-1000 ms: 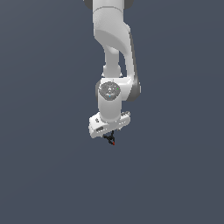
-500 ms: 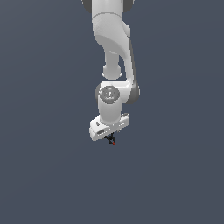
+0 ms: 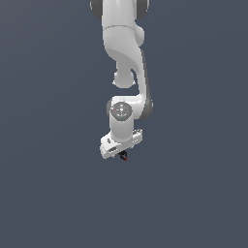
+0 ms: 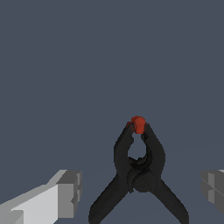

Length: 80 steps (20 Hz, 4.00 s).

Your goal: Pick up the object and move it to a goal position.

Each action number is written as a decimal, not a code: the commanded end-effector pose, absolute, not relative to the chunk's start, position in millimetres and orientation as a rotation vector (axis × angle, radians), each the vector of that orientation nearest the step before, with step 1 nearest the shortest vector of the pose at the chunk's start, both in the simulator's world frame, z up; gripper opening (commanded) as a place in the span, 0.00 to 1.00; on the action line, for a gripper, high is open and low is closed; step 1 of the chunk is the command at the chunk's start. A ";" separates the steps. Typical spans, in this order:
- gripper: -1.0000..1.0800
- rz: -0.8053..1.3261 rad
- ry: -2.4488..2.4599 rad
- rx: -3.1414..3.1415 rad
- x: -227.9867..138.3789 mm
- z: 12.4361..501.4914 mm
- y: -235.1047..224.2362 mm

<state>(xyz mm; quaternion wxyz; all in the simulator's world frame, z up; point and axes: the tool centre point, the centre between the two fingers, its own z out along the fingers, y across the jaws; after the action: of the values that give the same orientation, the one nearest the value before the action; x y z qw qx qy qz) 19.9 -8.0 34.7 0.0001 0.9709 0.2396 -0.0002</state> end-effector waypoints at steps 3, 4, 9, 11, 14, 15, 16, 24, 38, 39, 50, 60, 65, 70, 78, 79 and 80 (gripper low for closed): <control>0.96 0.000 0.755 3.049 19.7 17.0 -8.0; 0.96 0.000 0.755 3.049 20.0 15.2 -8.1; 0.00 0.000 0.755 3.049 20.8 13.5 -8.1; 0.00 0.000 0.755 3.049 20.8 13.5 -8.1; 0.00 0.000 0.755 3.049 20.8 13.5 -8.1; 0.00 0.000 0.755 3.049 20.8 13.5 -8.1; 0.00 0.000 0.755 3.049 20.8 13.5 -8.1; 0.00 0.000 0.755 3.049 18.9 22.4 -9.9; 0.00 0.000 0.756 3.049 -0.2 115.1 -27.1; 0.00 0.000 0.756 3.049 -2.4 125.7 -29.1; 0.00 0.000 0.758 3.049 -27.6 255.7 -52.0; 0.00 0.001 0.758 3.050 -47.8 370.2 -72.8; 0.00 0.001 0.757 3.050 -55.9 421.9 -82.7; 0.00 0.000 0.757 3.050 -61.0 460.4 -90.3; 0.00 0.000 0.756 3.049 -64.1 493.6 -97.1; 0.00 0.000 0.756 3.049 -64.2 495.5 -97.5; 0.00 0.000 0.756 3.049 -64.2 497.0 -97.8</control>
<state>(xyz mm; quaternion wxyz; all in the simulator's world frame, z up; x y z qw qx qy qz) -64.0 -97.2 493.8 0.0001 0.9707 0.2405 0.0004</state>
